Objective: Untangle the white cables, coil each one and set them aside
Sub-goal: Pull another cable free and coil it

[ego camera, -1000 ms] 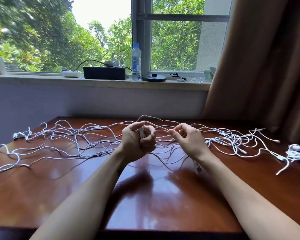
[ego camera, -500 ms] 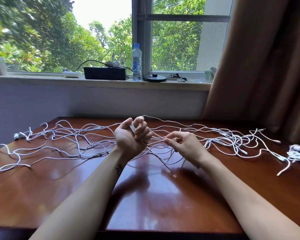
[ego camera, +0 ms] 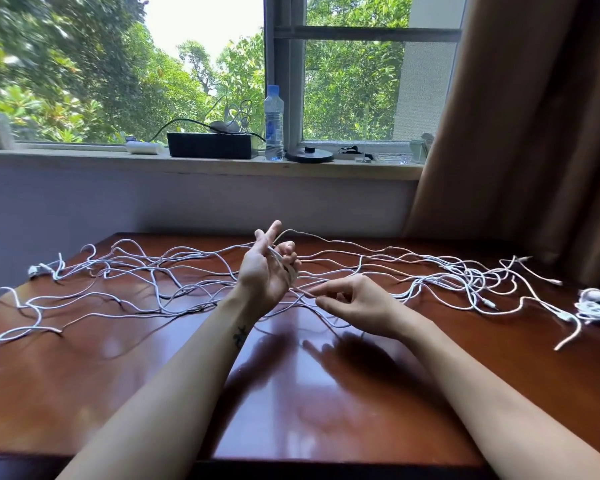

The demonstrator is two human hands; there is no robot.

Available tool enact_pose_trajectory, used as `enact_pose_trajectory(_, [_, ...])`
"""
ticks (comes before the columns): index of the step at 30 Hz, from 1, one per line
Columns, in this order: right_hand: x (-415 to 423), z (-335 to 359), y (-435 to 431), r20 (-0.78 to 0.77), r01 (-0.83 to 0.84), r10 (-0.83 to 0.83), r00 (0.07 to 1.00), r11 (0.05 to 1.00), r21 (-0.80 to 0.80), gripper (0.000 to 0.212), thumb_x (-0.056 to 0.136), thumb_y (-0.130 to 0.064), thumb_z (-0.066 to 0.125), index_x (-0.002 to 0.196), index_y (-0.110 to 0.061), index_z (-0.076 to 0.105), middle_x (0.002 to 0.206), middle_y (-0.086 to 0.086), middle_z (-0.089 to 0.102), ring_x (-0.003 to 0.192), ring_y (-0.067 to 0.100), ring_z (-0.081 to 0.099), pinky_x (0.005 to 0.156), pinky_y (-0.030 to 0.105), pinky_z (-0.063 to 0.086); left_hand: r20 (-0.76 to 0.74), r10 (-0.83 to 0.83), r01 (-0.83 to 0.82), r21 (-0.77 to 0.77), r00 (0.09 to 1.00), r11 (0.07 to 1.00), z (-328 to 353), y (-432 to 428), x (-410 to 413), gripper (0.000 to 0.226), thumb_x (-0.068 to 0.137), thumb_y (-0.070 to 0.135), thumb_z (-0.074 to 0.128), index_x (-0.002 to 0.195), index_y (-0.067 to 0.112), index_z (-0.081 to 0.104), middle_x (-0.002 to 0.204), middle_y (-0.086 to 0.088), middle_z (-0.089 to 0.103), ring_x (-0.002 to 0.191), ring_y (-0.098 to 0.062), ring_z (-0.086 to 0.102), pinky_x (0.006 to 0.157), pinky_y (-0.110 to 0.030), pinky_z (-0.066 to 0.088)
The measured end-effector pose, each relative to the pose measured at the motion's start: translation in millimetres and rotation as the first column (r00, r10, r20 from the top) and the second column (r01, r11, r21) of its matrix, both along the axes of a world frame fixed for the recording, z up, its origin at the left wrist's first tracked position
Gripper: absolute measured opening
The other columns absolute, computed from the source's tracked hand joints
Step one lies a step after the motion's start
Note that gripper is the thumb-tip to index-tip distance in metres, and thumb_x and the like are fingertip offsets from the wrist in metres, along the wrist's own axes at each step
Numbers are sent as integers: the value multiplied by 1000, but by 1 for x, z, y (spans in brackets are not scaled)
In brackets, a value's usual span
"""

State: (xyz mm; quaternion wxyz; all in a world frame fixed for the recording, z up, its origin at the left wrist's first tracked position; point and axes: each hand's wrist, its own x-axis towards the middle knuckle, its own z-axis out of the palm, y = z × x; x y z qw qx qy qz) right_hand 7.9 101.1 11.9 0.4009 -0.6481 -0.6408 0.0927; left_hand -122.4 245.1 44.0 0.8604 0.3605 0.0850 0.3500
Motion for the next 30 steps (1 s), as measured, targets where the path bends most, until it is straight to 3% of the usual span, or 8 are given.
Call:
enact_pose_trajectory(8, [-6,8,-2,47,54,-65,997,974,220,19,94,-7,69,110,-14,77,75,-19,68,65,-2,60,66,9,41,-152,141,-78,359,978,930,-7,-7,10,46,107,44,30,148,27,43,69,-3,49,55,-12,46,59,-28,51])
enact_pose_trajectory(11, [-7,10,-4,13,39,-44,999,973,229,26,96,-3,65,116,-17,73,93,-7,74,88,3,70,82,12,48,-165,130,-59,378,978,924,-10,-7,9,48,107,45,31,150,27,41,70,-3,52,56,-12,48,67,-33,52])
enact_pose_trajectory(14, [-7,11,-3,74,71,-96,993,953,294,24,95,-5,68,116,-16,72,95,-7,74,88,1,69,83,13,48,-190,125,-42,389,974,920,-12,-7,10,52,107,47,29,153,24,37,67,-3,56,59,-15,52,72,-37,52])
enact_pose_trajectory(18, [-1,14,-3,228,107,-232,946,884,455,21,91,-21,74,112,-16,73,94,-7,72,84,4,67,80,32,56,-265,94,18,389,960,921,-10,-15,9,56,107,49,25,155,22,34,72,-8,58,60,-19,58,60,-33,55])
enact_pose_trajectory(21, [-1,17,-5,286,94,-266,921,862,498,30,93,-44,66,108,-19,72,91,-6,67,80,12,66,75,38,56,-322,-1,123,360,947,925,-10,-19,6,65,104,57,20,155,20,35,73,-11,59,50,-21,55,45,-26,47])
enact_pose_trajectory(23, [-3,19,-5,322,78,-276,906,855,513,34,90,-48,66,108,-20,72,86,-6,64,76,13,63,71,38,56,-365,-89,222,341,927,913,-9,-20,3,81,98,68,9,148,15,44,75,-11,61,45,-19,50,44,-22,37])
enact_pose_trajectory(26, [-6,19,-3,376,60,-289,881,855,515,35,87,-45,73,112,-22,72,83,-6,61,76,15,61,72,37,55,-392,-255,406,372,884,835,-10,-22,-1,108,86,82,-6,116,6,65,73,-18,62,38,-19,44,43,-22,23])
enact_pose_trajectory(30, [-6,18,1,437,35,-291,851,862,506,35,84,-35,77,115,-18,74,85,-5,61,81,17,60,77,36,53,-425,-401,565,396,812,724,-16,-23,-1,119,74,91,-9,96,5,69,74,-20,58,35,-15,34,46,-25,13])
